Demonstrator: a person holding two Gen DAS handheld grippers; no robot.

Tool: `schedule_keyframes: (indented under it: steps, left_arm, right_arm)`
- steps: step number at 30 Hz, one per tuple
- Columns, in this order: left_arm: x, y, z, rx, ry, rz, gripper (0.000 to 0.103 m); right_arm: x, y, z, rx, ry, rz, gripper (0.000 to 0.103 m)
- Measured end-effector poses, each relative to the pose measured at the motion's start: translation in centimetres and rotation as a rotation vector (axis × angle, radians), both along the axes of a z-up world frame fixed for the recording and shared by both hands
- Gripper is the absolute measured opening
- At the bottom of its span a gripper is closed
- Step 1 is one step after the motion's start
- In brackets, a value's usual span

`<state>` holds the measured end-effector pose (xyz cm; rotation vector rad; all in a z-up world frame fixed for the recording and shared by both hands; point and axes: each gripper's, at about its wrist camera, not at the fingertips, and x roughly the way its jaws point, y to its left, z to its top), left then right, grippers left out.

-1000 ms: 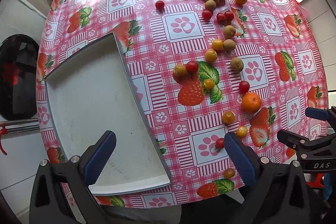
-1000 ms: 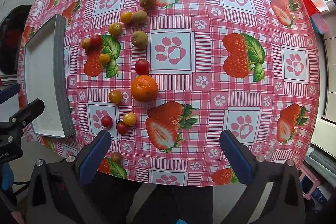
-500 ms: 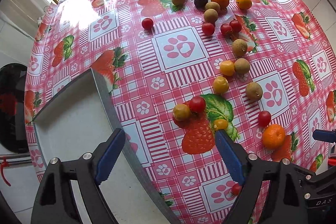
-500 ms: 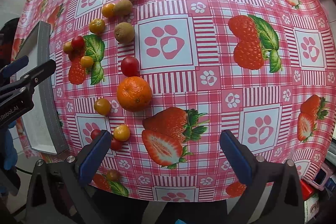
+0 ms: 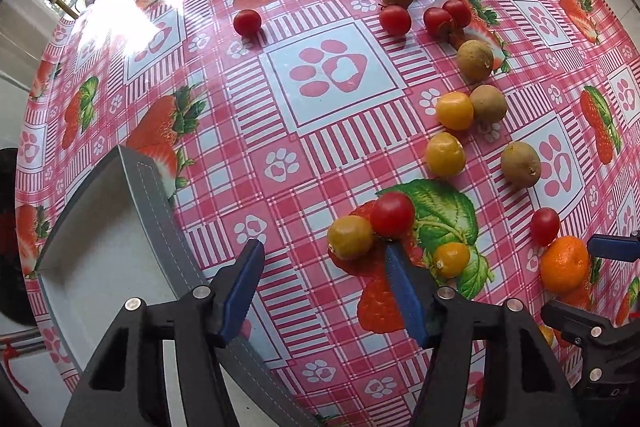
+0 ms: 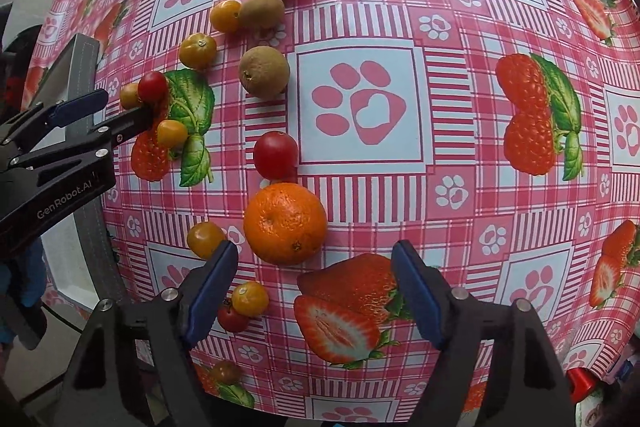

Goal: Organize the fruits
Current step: 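Grasp a yellow cherry tomato with the left tool while the right tool grasps a mandarin orange, then carry both fruits over the white tray and open both tools to drop them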

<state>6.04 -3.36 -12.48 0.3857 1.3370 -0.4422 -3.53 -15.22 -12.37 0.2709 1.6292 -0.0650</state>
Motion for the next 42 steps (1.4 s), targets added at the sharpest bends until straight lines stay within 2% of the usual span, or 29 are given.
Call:
schedule_keyframes:
  steps: [2, 5, 6, 7, 10, 18, 22, 26, 30, 33, 42]
  left_arm:
    - [-0.3, 0.1, 0.0, -0.009, -0.005, 0.007, 0.065]
    - [-0.7, 0.3, 0.0, -0.043, 0.014, 0.004, 0.047]
    - [-0.3, 0.4, 0.1, -0.045, 0.018, 0.002, 0.038]
    - [-0.4, 0.3, 0.1, -0.049, 0.018, 0.001, 0.034]
    - [0.1, -0.2, 0.4, -0.053, 0.025, 0.004, 0.024]
    - [-0.6, 1.3, 3.2, -0.105, 0.015, 0.065, 0.024]
    - [-1.3, 2.5, 5.0, -0.142, 0.002, 0.106, 0.024]
    - [-2.1, 4.5, 6.6, -0.174, -0.017, 0.15, 0.024]
    - [-3.1, 6.8, 7.9, -0.185, -0.03, 0.202, 0.024]
    - [-4.5, 8.8, 8.5, -0.162, -0.054, 0.226, 0.024]
    - [-7.5, 17.2, 7.8, -0.106, -0.041, 0.407, 0.024]
  right_arm:
    - [-0.4, 0.5, 0.0, -0.021, -0.006, 0.007, 0.08]
    - [-0.8, 1.2, 0.2, -0.043, -0.017, 0.016, 0.07]
    - [-0.8, 1.3, 0.4, -0.035, -0.029, 0.02, 0.057]
    - [0.7, 1.8, 0.2, 0.01, -0.049, 0.02, 0.041]
    - [1.2, 2.2, 0.8, 0.017, -0.057, 0.021, 0.041]
    - [0.0, 0.8, 2.3, 0.061, -0.077, -0.031, 0.041]
    - [0.1, -1.2, 2.9, 0.066, -0.093, -0.028, 0.041]
    - [0.3, -0.9, 4.4, 0.075, -0.115, -0.004, 0.041]
    - [0.5, 0.7, 5.8, 0.075, -0.129, 0.052, 0.041]
    - [1.1, 2.8, 6.3, 0.084, -0.136, 0.108, 0.041]
    - [2.5, 11.9, 6.6, 0.142, -0.15, 0.342, 0.041]
